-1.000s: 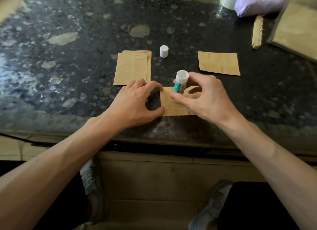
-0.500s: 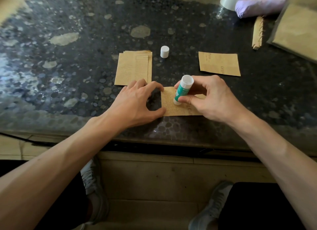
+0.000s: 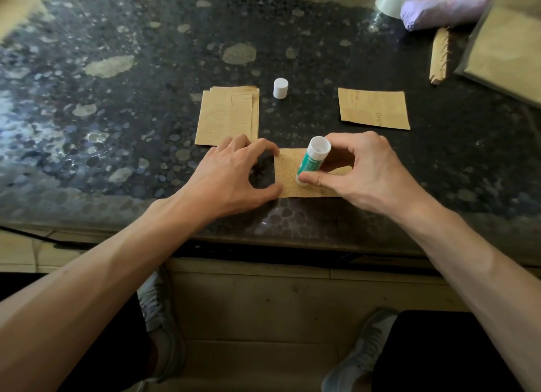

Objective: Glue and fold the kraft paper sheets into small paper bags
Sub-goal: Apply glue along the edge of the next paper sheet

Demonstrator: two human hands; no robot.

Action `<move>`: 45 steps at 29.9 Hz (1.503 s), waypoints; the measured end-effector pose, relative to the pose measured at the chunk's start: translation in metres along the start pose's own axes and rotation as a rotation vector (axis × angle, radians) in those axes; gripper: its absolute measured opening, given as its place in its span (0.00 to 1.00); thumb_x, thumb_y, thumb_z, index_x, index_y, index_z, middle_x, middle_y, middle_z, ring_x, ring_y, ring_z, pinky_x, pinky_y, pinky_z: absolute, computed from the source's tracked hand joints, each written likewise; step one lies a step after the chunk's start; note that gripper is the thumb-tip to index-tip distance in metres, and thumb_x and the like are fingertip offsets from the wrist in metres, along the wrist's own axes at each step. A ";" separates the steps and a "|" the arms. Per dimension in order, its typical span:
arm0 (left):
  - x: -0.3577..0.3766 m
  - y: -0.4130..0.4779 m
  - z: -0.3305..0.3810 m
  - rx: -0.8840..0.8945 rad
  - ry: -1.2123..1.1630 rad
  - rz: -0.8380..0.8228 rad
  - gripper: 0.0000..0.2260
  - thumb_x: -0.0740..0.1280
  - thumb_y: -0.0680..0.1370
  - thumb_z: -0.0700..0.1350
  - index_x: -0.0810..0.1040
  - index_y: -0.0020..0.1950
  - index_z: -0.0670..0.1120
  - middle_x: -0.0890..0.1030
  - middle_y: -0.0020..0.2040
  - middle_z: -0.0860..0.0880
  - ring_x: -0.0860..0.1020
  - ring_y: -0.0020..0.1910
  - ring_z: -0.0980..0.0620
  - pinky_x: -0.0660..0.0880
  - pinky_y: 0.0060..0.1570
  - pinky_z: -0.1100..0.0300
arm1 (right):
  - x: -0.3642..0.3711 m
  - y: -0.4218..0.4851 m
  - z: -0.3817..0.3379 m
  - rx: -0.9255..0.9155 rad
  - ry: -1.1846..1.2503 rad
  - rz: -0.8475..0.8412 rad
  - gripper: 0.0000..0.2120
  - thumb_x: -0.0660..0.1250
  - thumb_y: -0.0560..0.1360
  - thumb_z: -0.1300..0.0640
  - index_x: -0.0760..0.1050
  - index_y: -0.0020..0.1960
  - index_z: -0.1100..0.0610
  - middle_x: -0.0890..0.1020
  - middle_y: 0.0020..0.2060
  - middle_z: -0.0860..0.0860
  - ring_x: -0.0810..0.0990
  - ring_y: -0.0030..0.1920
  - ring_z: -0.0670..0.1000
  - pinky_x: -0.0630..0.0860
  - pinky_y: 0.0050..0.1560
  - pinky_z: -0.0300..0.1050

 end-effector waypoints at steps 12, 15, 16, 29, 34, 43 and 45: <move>-0.002 0.001 0.001 -0.002 0.013 -0.016 0.30 0.66 0.72 0.68 0.68 0.71 0.60 0.70 0.53 0.54 0.68 0.55 0.54 0.64 0.53 0.57 | 0.001 -0.006 -0.006 -0.051 -0.001 -0.065 0.13 0.78 0.71 0.46 0.80 0.54 0.43 0.76 0.46 0.28 0.77 0.50 0.25 0.70 0.50 0.20; -0.002 0.001 0.001 -0.005 0.009 -0.017 0.29 0.66 0.72 0.68 0.68 0.71 0.61 0.70 0.53 0.54 0.68 0.55 0.54 0.64 0.53 0.57 | 0.001 -0.006 -0.007 -0.063 0.008 -0.097 0.14 0.78 0.72 0.48 0.80 0.55 0.42 0.76 0.46 0.27 0.76 0.51 0.24 0.69 0.51 0.19; -0.002 0.001 0.001 -0.006 0.010 -0.020 0.29 0.66 0.72 0.67 0.68 0.71 0.61 0.70 0.53 0.55 0.68 0.56 0.54 0.64 0.53 0.57 | 0.001 -0.006 -0.007 -0.067 0.007 -0.105 0.14 0.78 0.72 0.47 0.80 0.55 0.41 0.76 0.46 0.27 0.77 0.51 0.25 0.70 0.51 0.19; -0.001 0.003 0.000 -0.009 0.016 -0.025 0.29 0.67 0.72 0.68 0.67 0.71 0.62 0.70 0.53 0.55 0.68 0.55 0.54 0.65 0.54 0.57 | -0.002 -0.009 -0.006 -0.060 0.100 -0.171 0.13 0.79 0.72 0.51 0.81 0.55 0.41 0.83 0.49 0.33 0.81 0.55 0.32 0.73 0.56 0.25; -0.001 0.002 -0.001 -0.004 0.004 -0.034 0.29 0.67 0.72 0.67 0.67 0.72 0.62 0.70 0.53 0.55 0.69 0.56 0.54 0.65 0.54 0.57 | -0.008 -0.013 0.002 -0.006 0.174 -0.149 0.12 0.78 0.73 0.52 0.85 0.56 0.50 0.86 0.49 0.40 0.84 0.54 0.37 0.78 0.57 0.33; -0.004 0.000 0.000 0.015 -0.016 -0.007 0.30 0.67 0.71 0.66 0.71 0.72 0.60 0.72 0.53 0.55 0.71 0.56 0.54 0.65 0.52 0.59 | -0.010 -0.005 0.011 0.022 0.202 0.081 0.13 0.76 0.76 0.51 0.82 0.60 0.50 0.85 0.53 0.42 0.83 0.56 0.41 0.80 0.56 0.37; -0.003 0.000 0.000 0.019 -0.016 0.000 0.29 0.68 0.72 0.66 0.71 0.71 0.60 0.72 0.53 0.55 0.72 0.56 0.53 0.65 0.51 0.58 | -0.004 -0.004 0.013 0.027 0.143 0.067 0.13 0.76 0.76 0.49 0.81 0.60 0.48 0.83 0.52 0.39 0.82 0.55 0.40 0.78 0.53 0.34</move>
Point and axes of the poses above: each hand's wrist, its own y-axis towards the middle knuckle, its own x-axis out of the palm, z = x × y, the point moved 5 cm from there along y, towards the middle knuckle
